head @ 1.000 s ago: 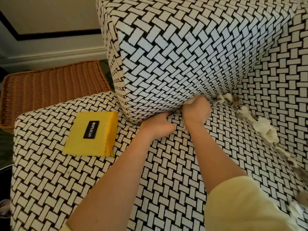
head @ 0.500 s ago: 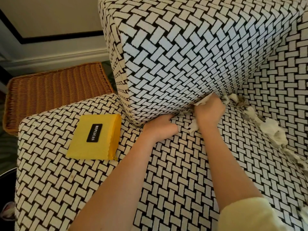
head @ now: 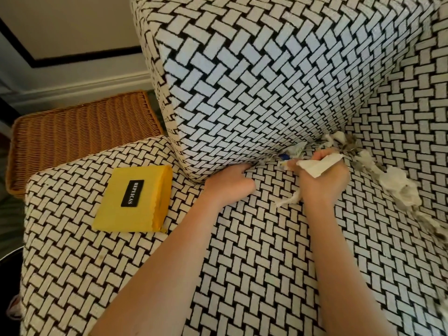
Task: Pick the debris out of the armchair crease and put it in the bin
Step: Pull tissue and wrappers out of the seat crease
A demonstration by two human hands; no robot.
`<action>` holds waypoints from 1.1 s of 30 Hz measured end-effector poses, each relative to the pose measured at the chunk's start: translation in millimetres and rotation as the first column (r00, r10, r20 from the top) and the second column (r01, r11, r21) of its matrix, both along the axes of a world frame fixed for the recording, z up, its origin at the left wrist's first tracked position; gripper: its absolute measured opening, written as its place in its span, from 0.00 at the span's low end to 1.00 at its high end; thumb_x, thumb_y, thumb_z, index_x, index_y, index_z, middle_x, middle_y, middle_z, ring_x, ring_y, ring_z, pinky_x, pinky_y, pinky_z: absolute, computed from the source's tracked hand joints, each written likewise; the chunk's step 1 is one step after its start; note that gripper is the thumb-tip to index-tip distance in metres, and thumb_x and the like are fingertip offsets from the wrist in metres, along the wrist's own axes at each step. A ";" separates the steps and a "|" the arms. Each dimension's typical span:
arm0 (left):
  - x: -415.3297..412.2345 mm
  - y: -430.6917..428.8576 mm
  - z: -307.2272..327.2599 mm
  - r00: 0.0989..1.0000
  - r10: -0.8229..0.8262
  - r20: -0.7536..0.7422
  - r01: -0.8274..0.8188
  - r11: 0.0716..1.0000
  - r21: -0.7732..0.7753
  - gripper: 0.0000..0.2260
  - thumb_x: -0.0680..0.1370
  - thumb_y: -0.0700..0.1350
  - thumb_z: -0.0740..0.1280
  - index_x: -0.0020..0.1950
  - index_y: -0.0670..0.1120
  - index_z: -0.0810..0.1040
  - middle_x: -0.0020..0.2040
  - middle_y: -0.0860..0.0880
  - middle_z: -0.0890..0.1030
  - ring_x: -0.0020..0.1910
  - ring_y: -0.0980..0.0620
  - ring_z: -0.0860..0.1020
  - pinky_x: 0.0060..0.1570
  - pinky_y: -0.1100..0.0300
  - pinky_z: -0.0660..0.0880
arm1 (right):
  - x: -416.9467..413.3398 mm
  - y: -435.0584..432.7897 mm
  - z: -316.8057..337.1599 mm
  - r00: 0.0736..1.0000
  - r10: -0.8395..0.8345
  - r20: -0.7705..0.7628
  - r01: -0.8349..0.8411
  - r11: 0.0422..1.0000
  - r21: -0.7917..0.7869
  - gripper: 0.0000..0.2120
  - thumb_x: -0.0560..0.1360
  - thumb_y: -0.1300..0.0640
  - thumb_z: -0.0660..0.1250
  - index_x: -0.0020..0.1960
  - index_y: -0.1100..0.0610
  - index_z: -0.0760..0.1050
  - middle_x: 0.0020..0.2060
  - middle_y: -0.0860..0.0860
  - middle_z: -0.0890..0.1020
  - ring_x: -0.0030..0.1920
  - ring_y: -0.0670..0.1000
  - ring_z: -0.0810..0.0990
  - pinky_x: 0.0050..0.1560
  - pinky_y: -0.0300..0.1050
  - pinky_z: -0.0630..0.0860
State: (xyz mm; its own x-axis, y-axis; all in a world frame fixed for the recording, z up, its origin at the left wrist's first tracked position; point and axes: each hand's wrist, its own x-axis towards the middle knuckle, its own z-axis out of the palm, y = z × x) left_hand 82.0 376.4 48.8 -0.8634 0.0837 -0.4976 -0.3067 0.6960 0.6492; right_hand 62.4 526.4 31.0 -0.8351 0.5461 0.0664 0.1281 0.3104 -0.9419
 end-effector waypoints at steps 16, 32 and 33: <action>0.9 3.7 -5.5 0.998 0.032 -0.050 -0.034 0.998 -0.045 0.31 0.69 0.42 0.63 0.70 0.60 0.65 0.61 0.55 0.76 0.56 0.50 0.75 0.55 0.57 0.71 | 28.4 17.7 22.6 0.896 0.398 0.196 -0.314 0.882 -0.352 0.21 0.57 0.73 0.76 0.32 0.56 0.67 0.33 0.50 0.75 0.33 0.46 0.77 0.33 0.39 0.77; 15.5 19.0 -10.9 0.914 -0.110 -0.391 0.122 0.992 0.006 0.35 0.74 0.40 0.65 0.74 0.58 0.51 0.58 0.50 0.76 0.33 0.51 0.76 0.39 0.52 0.77 | 38.0 54.8 34.7 0.559 0.789 0.257 -0.688 0.614 -0.387 0.34 0.55 0.72 0.78 0.54 0.49 0.74 0.47 0.49 0.78 0.48 0.49 0.77 0.41 0.40 0.79; 12.2 27.8 -13.6 0.896 -0.172 -0.410 0.159 0.985 -0.067 0.37 0.73 0.44 0.67 0.75 0.56 0.48 0.57 0.48 0.77 0.31 0.53 0.74 0.34 0.55 0.74 | 36.9 56.3 35.3 0.551 0.800 0.238 -0.700 0.598 -0.390 0.37 0.56 0.73 0.77 0.57 0.46 0.72 0.48 0.49 0.78 0.47 0.48 0.78 0.40 0.38 0.79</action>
State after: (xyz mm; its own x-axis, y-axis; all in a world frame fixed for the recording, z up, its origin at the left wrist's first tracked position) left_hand 94.2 404.3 35.2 -0.9666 0.2340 -0.1044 0.1055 0.7350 0.6698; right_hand 99.3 582.7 66.3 -0.8726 -0.3378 -0.3527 0.2812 0.2429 -0.9284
